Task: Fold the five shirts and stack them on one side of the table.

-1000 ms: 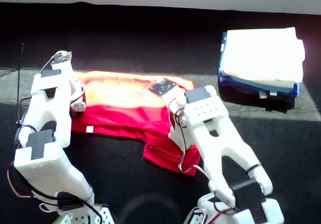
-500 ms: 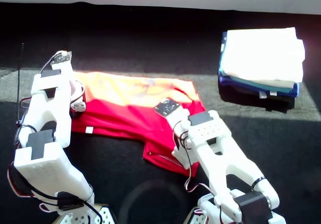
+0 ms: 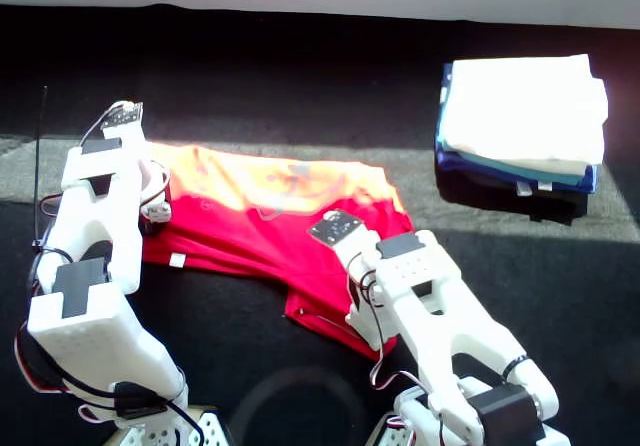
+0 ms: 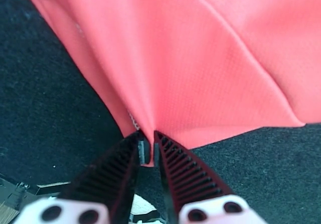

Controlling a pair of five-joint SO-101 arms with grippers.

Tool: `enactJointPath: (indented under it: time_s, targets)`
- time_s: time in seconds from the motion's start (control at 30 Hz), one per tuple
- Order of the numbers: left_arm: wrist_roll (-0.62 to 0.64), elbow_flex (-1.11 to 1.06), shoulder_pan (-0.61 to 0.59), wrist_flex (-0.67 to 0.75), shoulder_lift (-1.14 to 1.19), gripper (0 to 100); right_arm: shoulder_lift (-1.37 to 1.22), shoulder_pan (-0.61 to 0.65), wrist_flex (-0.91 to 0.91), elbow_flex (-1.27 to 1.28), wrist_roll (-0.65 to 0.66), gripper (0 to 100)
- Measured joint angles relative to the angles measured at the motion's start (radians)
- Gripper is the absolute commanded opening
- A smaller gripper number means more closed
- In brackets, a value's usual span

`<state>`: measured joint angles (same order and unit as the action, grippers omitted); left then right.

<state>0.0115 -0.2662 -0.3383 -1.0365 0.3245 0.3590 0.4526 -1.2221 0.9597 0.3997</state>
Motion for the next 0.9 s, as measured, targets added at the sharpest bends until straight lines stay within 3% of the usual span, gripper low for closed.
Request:
enactJointPath:
  time_s: [0.17,0.4,0.47,0.53,0.7,0.9]
  targets:
    - [0.0,0.0,0.0,0.0,0.0,1,0.005,0.0,-0.158,-0.112,0.002,12.7]
    - [0.0,0.0,0.0,0.0,0.0,1,0.005,-0.023,-0.348,-0.562,0.002,12.6]
    - [0.0,0.0,0.0,0.0,0.0,1,0.0,-0.061,-0.293,-0.672,0.002,10.0]
    - [0.0,0.0,0.0,0.0,0.0,1,-0.037,-0.1,-0.204,-0.71,-0.008,0.7]
    - [0.0,0.0,0.0,0.0,0.0,1,-0.282,-0.157,0.008,-0.746,-0.091,0.5]
    - [0.0,0.0,0.0,0.0,0.0,1,-0.605,-0.161,0.133,-0.882,-0.107,0.5]
